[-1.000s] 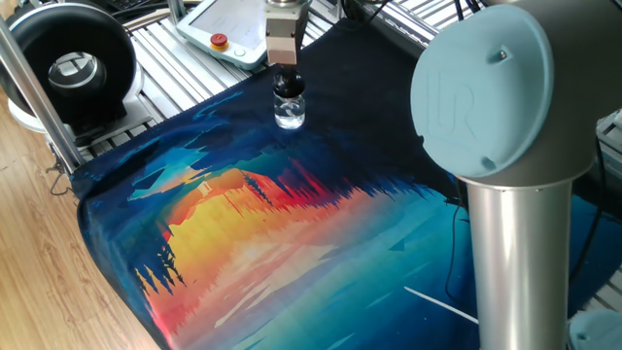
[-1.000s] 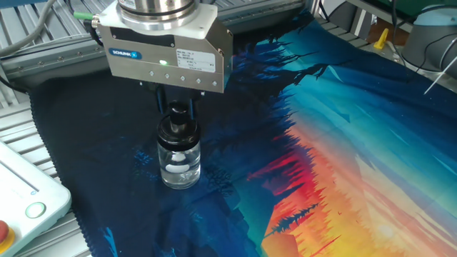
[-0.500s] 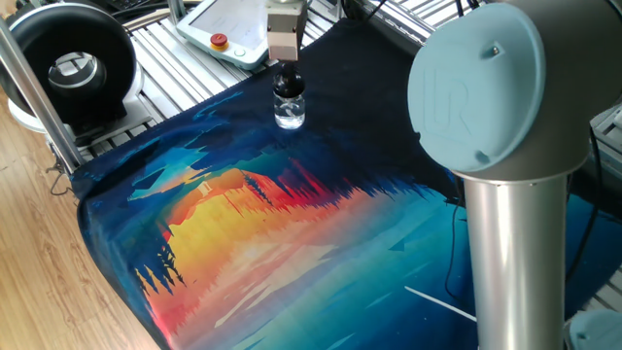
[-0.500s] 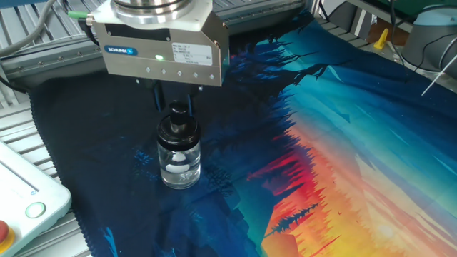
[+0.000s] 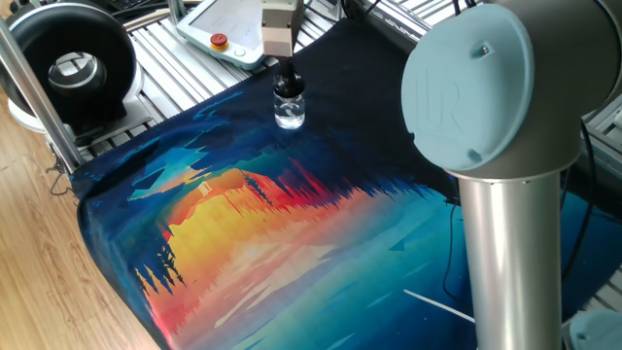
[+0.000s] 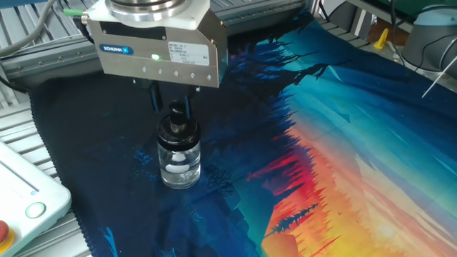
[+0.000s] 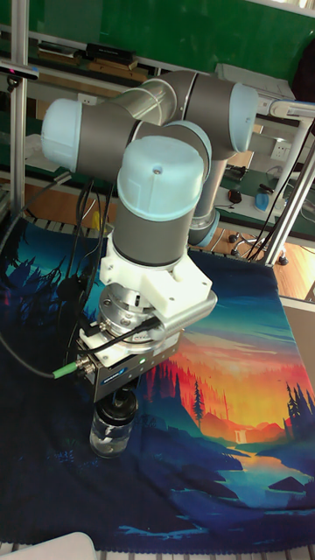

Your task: Screw the lid onto the jar

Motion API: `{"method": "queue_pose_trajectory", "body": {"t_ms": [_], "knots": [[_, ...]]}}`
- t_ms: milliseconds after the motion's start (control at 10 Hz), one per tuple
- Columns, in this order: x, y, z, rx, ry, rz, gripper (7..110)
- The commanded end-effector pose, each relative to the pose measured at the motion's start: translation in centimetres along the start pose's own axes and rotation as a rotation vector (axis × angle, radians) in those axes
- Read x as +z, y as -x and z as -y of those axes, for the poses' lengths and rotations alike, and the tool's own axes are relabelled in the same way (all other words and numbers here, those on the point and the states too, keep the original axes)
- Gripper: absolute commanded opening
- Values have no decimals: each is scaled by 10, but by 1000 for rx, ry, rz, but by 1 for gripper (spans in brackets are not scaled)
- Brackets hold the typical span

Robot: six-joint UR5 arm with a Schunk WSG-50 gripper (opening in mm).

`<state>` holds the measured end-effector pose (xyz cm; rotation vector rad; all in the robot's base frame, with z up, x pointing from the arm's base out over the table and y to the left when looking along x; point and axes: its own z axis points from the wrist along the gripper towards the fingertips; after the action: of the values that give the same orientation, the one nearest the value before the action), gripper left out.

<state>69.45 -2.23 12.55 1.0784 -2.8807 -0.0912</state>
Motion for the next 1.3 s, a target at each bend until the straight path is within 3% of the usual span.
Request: {"method": "queue_pose_trajectory", "body": {"t_ms": [0, 300, 700, 900, 1200], "knots": [[2, 6, 1, 11, -13, 5, 44], [-3, -8, 25, -7, -99, -51, 44], [-4, -5, 16, 17, -80, -42, 44], [0, -2, 3, 60, -59, -44, 44], [15, -2, -18, 47, -39, -64, 44]]}}
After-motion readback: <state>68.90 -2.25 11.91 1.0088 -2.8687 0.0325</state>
